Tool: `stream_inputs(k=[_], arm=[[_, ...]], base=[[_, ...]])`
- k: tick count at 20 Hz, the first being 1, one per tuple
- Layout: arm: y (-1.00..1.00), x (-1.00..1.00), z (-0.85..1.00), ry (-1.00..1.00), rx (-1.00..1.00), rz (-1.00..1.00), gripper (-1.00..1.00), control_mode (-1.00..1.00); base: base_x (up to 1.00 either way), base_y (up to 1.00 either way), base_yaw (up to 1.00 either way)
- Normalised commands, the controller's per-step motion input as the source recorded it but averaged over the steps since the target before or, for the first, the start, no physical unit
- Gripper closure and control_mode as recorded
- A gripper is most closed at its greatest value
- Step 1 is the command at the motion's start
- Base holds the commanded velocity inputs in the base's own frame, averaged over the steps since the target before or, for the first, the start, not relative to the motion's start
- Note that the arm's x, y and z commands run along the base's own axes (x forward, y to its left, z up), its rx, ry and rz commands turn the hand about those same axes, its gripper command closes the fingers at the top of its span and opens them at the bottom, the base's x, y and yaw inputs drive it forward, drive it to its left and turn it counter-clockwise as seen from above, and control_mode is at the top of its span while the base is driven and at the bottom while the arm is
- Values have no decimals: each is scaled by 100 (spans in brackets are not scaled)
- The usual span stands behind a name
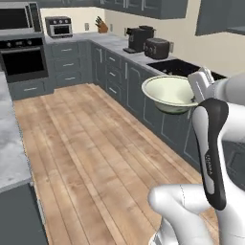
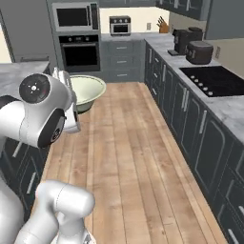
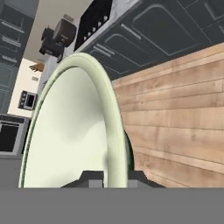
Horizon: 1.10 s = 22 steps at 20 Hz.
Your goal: Pick up the bowls from the cabinet and place each bowl in front of a stool on the dining counter.
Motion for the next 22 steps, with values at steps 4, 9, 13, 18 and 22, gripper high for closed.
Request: stream_inputs(k=[4, 9, 13, 18, 22], arm=[[0, 0, 0, 0, 0, 0, 100, 100], [0, 0, 0, 0, 0, 0, 100, 100], [0, 0, 0, 0, 0, 0, 100, 100], [0, 0, 0, 0, 0, 0, 100, 100], [0, 0, 0, 0, 0, 0, 100, 100]], base=[[-40, 64, 27], [0, 100, 16], [3, 100, 10], [22, 100, 3], [36, 100, 0]])
